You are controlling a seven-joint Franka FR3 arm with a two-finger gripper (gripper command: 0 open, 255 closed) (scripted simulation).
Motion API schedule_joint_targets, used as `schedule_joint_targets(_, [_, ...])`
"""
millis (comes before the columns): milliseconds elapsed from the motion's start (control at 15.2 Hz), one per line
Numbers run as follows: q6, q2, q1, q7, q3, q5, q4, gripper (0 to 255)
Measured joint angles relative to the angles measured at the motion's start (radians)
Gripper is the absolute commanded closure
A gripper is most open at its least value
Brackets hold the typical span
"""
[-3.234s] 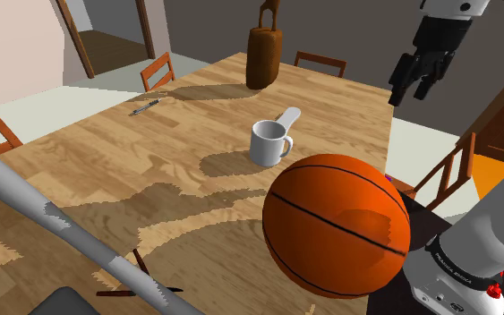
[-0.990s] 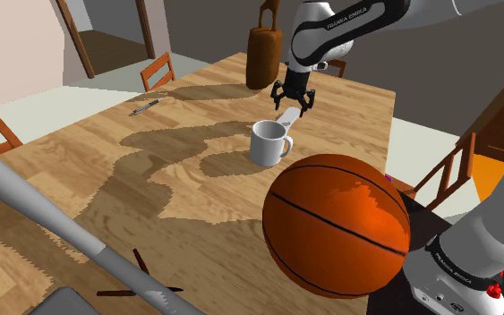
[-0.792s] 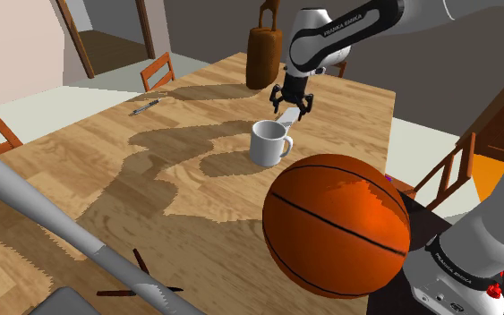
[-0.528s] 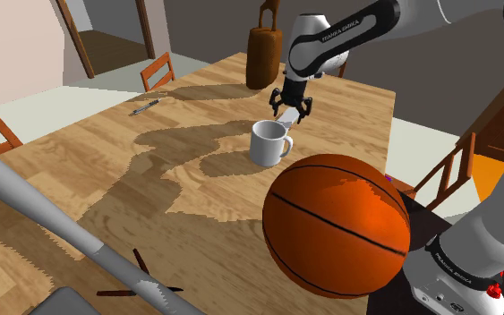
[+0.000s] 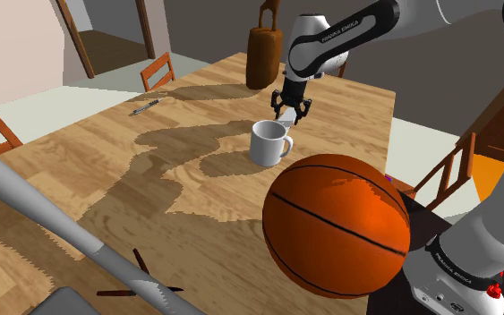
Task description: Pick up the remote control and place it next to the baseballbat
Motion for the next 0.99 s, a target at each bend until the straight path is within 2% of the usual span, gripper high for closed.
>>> schedule_joint_targets(528, [0.0,0.0,0.0,0.0,0.0,0.0,0.0,255])
schedule_joint_targets(990, [-0.07,-0.035,-0.002,-0.004,0.002,0.007,0.035,255])
